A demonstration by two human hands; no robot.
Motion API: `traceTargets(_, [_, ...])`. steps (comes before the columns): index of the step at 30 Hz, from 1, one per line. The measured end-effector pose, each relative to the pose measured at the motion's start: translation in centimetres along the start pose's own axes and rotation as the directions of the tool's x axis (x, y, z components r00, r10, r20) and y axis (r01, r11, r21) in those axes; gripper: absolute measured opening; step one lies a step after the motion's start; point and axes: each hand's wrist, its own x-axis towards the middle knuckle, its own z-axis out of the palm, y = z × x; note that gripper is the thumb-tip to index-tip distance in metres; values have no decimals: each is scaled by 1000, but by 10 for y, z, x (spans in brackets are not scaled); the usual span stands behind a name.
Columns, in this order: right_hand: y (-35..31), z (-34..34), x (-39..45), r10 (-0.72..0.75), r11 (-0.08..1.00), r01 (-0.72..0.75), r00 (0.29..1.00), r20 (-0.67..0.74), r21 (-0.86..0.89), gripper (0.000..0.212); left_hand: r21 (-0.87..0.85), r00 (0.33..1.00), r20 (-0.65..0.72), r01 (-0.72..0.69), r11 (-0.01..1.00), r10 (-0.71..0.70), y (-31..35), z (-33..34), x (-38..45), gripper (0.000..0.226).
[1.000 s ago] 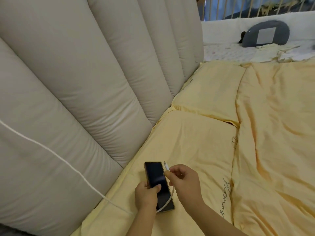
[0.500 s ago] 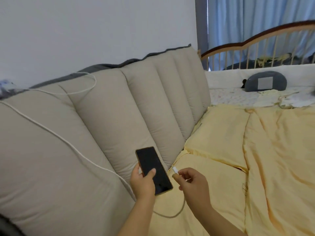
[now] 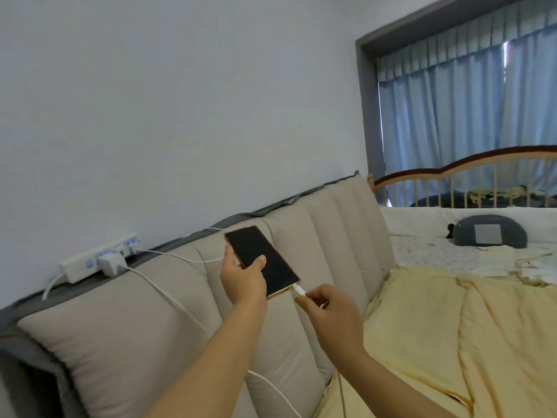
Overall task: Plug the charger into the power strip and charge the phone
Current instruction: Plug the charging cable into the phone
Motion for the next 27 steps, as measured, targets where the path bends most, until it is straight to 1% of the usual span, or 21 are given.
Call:
traceTargets(5, [-33,6,4,-48,999,49,999,-17,15,15,-61,999,-39,6,998,-8,32,-12,7,68])
traceTargets(8, [-40,13,1,-41,999,41,999,-2,35,15,-76,998,-52,26,997,-30,37,-18,6,70])
traceTargets(10, [-41,19,-4,-32,998,31,999,17,59,14,-75,998,-56,38,996,-42,36,-22,5,72])
traceTargets(13, [-39,26,-12,-24,997,21,999,34,77,14,-78,997,-65,45,996,-51,33,-29,5,67])
traceTargets(17, [-42,30,-15,-33,995,28,998,50,92,17,-79,994,-84,59,995,-65,28,-36,8,65])
traceTargets(27, [-46,41,-17,0,998,-5,998,68,61,12,-99,993,-97,53,994,-63,22,-48,10,65])
